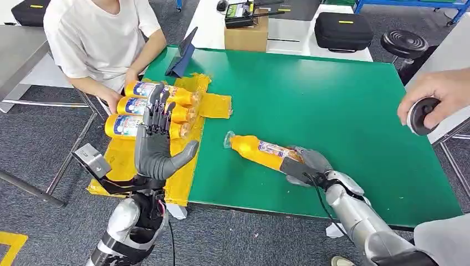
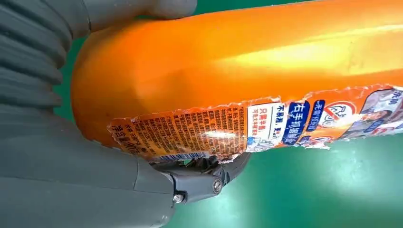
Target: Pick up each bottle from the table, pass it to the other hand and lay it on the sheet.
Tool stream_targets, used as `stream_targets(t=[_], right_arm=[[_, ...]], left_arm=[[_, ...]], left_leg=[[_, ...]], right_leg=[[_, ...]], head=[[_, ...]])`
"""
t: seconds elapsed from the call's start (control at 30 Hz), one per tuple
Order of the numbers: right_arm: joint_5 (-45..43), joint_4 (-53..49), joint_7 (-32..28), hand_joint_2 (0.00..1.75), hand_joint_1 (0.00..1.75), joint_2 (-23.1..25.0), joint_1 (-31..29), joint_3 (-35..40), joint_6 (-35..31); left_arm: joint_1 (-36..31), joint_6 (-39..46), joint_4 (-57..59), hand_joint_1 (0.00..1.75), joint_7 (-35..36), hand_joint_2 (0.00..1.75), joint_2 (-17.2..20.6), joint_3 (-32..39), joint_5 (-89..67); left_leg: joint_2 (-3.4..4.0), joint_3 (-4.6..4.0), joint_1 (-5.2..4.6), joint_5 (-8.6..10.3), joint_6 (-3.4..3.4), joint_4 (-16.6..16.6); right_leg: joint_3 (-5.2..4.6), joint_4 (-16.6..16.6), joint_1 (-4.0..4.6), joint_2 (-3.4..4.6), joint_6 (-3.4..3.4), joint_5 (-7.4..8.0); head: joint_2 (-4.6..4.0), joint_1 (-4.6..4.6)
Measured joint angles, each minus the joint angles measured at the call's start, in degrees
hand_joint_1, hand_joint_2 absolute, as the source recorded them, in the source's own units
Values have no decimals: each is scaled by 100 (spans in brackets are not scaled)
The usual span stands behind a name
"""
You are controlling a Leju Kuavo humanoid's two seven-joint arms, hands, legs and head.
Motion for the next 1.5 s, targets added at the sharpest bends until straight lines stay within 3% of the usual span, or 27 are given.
stream_targets(t=[0.27, 0.5, 0.7, 1.0, 1.23, 1.5], right_arm=[[-1059, -210, -1017, 175, 175, 61, 505, -602, -433], [-1907, -1150, -1800, 175, 175, 182, 1143, -1223, -586], [-2140, -1908, -1841, 175, 175, 264, 1450, -1575, -560], [-2186, -2236, -1869, 175, 175, 286, 1590, -1705, -564], [-2617, -3430, -1979, 175, 175, 418, 2123, -1777, -295], [-2011, -4229, -1979, 175, 175, 702, 2549, -959, -191]], left_arm=[[70, 184, 98, 0, 48, 175, 9, 52, 7], [299, 133, 247, 0, 208, 175, 26, 144, 7], [452, 15, 470, 0, 267, 175, 79, 177, 15], [492, -15, 560, 0, 345, 175, 103, 181, 15], [660, -962, 1069, 0, 752, 175, 164, 74, -11], [705, -1366, 1316, 0, 649, 175, 37, -214, 99]], left_leg=[[-2, -1, 0, 0, 0, 0], [-8, -18, 0, -1, 0, 0], [-9, -19, -1, -1, 0, -1], [-8, -19, -1, -1, 0, -1], [-7, -24, 0, -4, -3, -1], [-6, -28, 1, -4, -3, -2]], right_leg=[[4, 2, 0, -1, 0, 0], [-9, 2, 0, -3, 0, -2], [-11, 1, -1, -4, -1, -2], [-12, 1, -1, -4, 0, -1], [-19, 1, 0, -3, -1, -4], [-24, 1, 0, -3, -2, -5]], head=[[0, 0], [0, -2], [0, 0], [0, -2], [0, 0], [-2, 0]])
